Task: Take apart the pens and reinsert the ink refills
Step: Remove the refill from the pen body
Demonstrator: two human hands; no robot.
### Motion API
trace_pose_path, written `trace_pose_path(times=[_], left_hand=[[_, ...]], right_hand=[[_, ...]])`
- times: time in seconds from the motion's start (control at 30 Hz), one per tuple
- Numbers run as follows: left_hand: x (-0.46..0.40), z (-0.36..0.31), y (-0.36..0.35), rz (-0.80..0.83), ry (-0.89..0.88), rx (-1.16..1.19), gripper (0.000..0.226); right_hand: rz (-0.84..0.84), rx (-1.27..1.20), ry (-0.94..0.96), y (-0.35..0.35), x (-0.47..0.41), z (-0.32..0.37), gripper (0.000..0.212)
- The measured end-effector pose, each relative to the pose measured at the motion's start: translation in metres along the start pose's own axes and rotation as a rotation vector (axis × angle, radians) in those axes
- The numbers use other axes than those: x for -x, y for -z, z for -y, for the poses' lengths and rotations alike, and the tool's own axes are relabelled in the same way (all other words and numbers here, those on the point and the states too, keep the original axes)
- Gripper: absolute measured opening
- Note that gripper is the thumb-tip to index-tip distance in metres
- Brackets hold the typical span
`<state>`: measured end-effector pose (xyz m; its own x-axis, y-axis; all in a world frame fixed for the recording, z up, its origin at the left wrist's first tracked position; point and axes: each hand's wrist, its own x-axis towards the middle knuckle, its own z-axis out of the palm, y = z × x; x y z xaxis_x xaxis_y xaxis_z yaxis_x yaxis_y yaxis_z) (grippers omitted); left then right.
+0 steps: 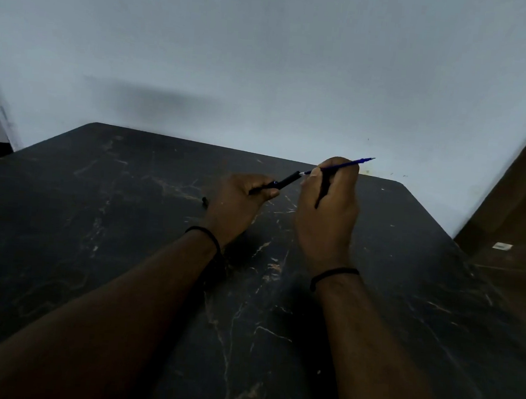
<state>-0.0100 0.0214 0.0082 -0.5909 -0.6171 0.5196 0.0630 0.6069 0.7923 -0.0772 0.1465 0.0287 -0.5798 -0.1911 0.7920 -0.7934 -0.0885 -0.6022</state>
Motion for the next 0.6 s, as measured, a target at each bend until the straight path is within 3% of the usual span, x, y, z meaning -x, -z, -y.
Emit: trace_pose_path(times=[0.2,0.37,0.6], left_hand=[[-0.001,-0.001,-0.001,0.031,-0.033,0.042,0.01],[0.0,-0.003,-0.001,0.02,-0.008,0.191,0.011],[0.005,-0.013,-0.002,0.139,0.005,0.295,0.021]], right_hand=[[0.11,0.076,-0.066,-0.002,-0.001,-0.006,0.008],[0.117,0.029,-0.167,-0.004,0.001,-0.008,0.029],[0.103,-0.035,-0.147,-0.009,0.0,-0.009,0.014]])
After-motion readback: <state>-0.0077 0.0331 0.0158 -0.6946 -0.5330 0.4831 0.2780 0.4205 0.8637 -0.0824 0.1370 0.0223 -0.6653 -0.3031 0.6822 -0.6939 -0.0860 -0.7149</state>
